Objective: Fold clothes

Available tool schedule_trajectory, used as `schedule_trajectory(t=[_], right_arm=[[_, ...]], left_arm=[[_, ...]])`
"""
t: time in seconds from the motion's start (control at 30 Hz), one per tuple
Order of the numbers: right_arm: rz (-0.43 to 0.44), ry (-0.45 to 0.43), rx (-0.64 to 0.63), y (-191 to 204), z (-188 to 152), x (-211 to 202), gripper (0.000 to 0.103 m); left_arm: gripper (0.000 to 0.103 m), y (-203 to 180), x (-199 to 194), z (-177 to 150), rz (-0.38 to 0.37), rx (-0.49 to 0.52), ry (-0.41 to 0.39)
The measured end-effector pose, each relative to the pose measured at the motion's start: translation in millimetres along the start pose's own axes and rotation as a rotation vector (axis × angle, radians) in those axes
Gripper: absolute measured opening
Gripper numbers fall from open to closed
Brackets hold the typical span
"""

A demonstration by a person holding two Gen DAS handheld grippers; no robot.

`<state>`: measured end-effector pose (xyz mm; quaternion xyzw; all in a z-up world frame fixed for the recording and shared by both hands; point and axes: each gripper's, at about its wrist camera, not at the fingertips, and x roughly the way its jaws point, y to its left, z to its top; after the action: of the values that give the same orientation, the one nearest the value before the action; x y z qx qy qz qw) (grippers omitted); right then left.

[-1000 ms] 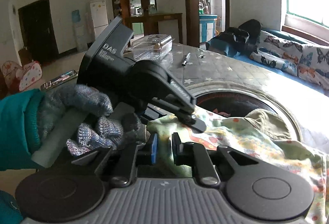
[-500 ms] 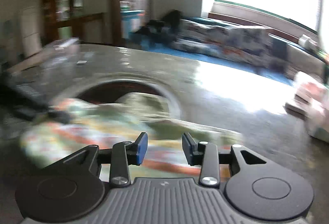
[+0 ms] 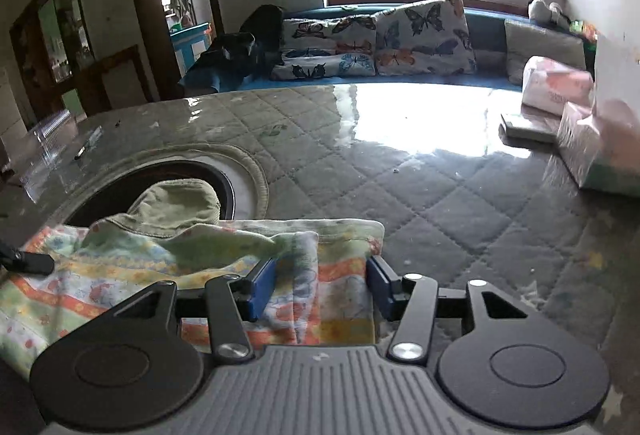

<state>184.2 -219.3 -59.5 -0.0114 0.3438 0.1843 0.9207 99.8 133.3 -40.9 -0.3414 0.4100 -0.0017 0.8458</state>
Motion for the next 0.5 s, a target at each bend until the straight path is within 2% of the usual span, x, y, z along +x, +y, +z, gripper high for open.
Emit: schedule_trajectory(t=[0.13,0.17,0.2,0.27,0.3,0.37,0.5], right_arm=[[-0.006,-0.008,0.039,0,2,-2,0.049],[0.002,-0.006,0.046,1,2,-3,0.042],[0.015,-0.004,0.051,2,3,-4,0.039],[0.040,0.005,0.044,7,2,-5,0.024],[0.047,0.010,0.037,10,1,-6,0.022],[0.038,0.004,0.028,15,0,-8,0.011],[0.049,-0.040,0.064,11,0,-22,0.009]], left_arm=[[0.016,-1,0,0,0.005,0.008,-0.003],[0.016,-1,0,0,0.006,0.011,-0.005],[0.016,-2,0,0,0.009,0.016,-0.007],[0.016,-3,1,-1,0.018,0.029,-0.014],[0.016,-4,1,-1,0.023,0.035,-0.017],[0.016,-6,0,-1,0.031,0.050,-0.023],[0.012,-12,-4,-1,0.019,0.083,-0.033]])
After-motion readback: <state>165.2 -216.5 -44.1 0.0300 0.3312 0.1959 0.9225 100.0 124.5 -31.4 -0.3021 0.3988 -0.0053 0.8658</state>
